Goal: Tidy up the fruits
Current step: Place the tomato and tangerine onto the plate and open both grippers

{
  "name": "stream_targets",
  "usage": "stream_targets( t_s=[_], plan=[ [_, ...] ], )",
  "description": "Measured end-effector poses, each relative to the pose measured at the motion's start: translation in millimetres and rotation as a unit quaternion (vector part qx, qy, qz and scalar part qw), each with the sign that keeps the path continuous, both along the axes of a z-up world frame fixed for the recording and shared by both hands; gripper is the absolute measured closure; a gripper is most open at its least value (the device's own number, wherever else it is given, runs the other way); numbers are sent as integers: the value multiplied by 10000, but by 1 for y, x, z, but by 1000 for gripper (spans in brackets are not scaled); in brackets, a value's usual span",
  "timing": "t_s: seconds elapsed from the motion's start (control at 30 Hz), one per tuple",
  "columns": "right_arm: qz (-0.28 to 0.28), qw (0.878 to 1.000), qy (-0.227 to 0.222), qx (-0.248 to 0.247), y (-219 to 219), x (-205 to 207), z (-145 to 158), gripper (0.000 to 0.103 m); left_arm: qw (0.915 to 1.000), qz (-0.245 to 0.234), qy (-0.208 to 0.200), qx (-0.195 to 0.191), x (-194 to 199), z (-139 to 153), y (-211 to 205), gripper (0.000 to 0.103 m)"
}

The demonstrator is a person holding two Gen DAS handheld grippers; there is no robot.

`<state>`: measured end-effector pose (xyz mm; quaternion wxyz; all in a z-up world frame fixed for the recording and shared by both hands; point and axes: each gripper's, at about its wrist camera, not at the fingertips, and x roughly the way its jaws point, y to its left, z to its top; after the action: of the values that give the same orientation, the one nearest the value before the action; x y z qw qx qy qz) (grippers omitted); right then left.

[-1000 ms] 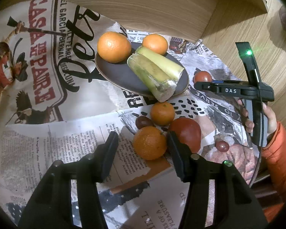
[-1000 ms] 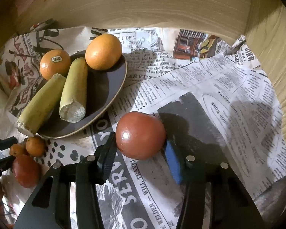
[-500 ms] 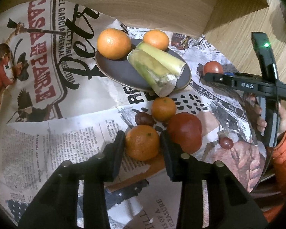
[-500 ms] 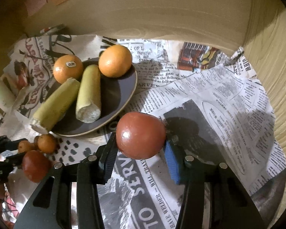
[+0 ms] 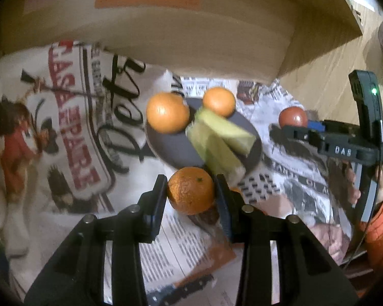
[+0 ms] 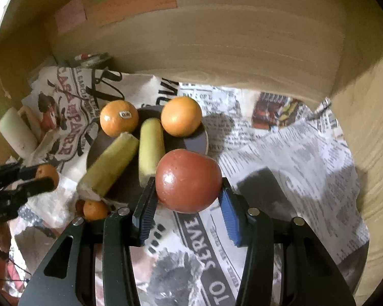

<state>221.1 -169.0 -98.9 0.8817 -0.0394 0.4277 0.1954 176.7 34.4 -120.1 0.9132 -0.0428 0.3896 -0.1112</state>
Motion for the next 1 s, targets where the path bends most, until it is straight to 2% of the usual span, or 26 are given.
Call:
stream_targets(
  t_s=[0.3, 0.7, 1.0],
  plan=[
    [109, 9999, -21, -7, 16, 20, 2, 59, 9999, 58, -110, 43, 40, 11, 3, 65],
    [72, 9996, 233, -113, 26, 63, -21, 59, 9997, 68, 235, 40, 91, -15, 3, 65],
    [102, 9986, 509, -54, 29, 79, -39, 59, 9989, -30, 471, 35, 106, -33, 1, 65]
  ],
)
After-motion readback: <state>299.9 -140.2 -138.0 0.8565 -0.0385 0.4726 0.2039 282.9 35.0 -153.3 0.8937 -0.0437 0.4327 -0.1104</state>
